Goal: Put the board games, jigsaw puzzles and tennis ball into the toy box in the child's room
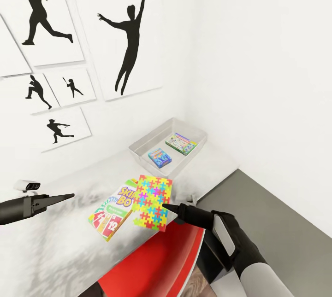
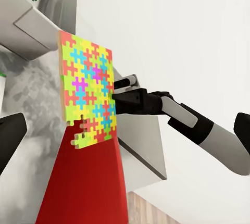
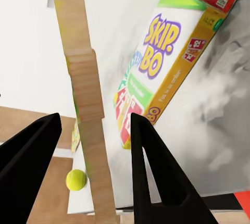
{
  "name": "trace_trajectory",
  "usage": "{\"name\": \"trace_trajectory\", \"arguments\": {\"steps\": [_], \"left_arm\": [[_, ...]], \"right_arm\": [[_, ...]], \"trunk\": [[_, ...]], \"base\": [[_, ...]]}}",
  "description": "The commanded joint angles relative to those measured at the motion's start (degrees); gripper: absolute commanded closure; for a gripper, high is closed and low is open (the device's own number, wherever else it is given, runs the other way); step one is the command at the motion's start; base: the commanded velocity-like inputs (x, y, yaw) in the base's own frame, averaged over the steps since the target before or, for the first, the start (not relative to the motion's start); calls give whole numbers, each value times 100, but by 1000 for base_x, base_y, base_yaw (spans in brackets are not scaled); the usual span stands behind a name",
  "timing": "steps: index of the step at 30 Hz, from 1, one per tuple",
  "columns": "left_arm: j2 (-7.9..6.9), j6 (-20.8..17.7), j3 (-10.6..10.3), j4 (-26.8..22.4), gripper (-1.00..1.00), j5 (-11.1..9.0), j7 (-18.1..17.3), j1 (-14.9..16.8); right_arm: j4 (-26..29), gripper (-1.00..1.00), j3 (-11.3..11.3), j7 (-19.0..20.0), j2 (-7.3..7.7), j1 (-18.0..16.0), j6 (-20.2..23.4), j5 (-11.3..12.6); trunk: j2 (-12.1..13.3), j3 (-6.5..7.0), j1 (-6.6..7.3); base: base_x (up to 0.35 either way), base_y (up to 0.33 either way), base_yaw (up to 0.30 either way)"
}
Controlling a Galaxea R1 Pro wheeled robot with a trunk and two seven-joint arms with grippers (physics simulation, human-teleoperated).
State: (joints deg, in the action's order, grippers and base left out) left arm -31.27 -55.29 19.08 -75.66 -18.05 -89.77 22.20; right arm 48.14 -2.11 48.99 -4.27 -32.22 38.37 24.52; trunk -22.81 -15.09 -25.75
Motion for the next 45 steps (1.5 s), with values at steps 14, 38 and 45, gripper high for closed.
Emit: {"name": "trace_trajectory", "arguments": {"steps": [14, 38, 45], "left_arm": [[-2, -61, -1, -1, -100, 3, -23, 4], [7, -53, -13, 0, -100, 3, -23, 4], [7, -52, -3, 1, -100, 3, -23, 4]], "right_arm": [[2, 100, 7, 22, 5, -4, 30, 60], [-398, 100, 317, -300, -81, -1171, 83, 96], [-1216, 100, 519, -1009, -98, -2150, 71, 97]], "trunk": [[-11, -11, -3], [-11, -11, -3], [-11, -11, -3]], "base": [[0, 0, 0], [0, 0, 0], [0, 0, 0]]}}
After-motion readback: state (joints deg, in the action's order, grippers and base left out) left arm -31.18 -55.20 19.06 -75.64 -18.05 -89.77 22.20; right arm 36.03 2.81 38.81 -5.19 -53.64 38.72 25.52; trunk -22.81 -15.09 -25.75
